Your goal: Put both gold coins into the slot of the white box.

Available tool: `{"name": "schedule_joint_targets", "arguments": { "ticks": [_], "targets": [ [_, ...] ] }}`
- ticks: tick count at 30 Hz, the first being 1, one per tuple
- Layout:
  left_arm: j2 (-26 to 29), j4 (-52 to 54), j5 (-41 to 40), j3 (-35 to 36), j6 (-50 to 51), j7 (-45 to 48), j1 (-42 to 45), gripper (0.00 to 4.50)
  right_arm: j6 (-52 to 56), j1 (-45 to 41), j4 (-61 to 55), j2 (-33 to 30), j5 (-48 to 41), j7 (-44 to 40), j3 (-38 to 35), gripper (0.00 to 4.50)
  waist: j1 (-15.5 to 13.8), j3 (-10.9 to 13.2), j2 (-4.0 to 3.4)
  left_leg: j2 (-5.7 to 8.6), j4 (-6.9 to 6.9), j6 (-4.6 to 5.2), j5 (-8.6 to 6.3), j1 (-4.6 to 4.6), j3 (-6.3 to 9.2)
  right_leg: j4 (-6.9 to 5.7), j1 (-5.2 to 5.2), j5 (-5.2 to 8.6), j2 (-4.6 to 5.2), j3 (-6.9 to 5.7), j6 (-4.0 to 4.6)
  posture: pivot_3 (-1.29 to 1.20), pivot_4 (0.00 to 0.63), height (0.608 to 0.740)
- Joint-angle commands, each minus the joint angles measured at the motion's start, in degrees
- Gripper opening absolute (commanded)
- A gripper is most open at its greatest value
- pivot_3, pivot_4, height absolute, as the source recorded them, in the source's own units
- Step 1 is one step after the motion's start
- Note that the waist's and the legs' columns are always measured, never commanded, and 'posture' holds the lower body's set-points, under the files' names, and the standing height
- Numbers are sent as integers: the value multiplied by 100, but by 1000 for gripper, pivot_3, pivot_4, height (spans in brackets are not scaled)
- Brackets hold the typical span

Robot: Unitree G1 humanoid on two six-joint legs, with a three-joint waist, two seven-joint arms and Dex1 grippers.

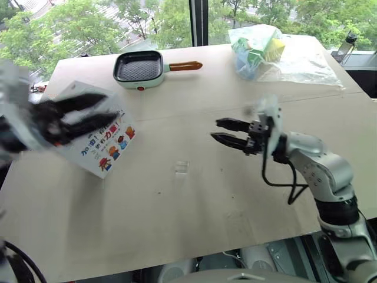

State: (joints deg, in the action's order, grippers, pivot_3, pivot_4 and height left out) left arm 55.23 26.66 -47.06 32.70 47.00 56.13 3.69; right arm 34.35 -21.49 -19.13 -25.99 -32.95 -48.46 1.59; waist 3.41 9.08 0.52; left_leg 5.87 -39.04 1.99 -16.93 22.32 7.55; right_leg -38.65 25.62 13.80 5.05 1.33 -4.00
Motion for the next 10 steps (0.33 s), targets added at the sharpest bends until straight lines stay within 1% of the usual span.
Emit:
{"name": "schedule_joint_targets", "arguments": {
  "ticks": [1,4,5,7,10],
  "targets": [
    [-617,1054,352,-369,-237,-805,-702,3382,-722,602,42,-338,234,-325,-299,2189,-26,2,-2,0,10,0,0,-12,-8,-2,-2,0,-1,12,0,0,150,721],
    [-1170,1336,682,-626,-546,-1146,-1351,3382,-1339,1030,323,-470,473,-501,-381,2189,-52,4,2,-4,11,-1,1,-30,-28,-19,-5,-5,-7,30,9,0,150,721],
    [-1351,1305,923,-755,-735,-1272,-1582,3382,-1579,1139,463,-488,594,-541,-392,2189,-73,2,-1,-8,12,-3,2,-41,-40,-22,-9,-11,-12,41,18,0,150,721],
    [-1574,1141,1396,-987,-1258,-1324,-1925,3382,-1976,1268,715,-540,806,-642,-353,2189,-119,0,-5,-11,15,-3,2,-71,-50,-19,-37,-15,-15,46,24,0,150,721],
    [-1845,765,1806,-1197,-1843,-1303,-2286,3382,-2422,1427,1048,-594,962,-852,-299,2189,-182,1,-3,-12,12,17,-9,-89,-49,-8,-63,-16,-15,33,26,0,150,721]
  ]
}}
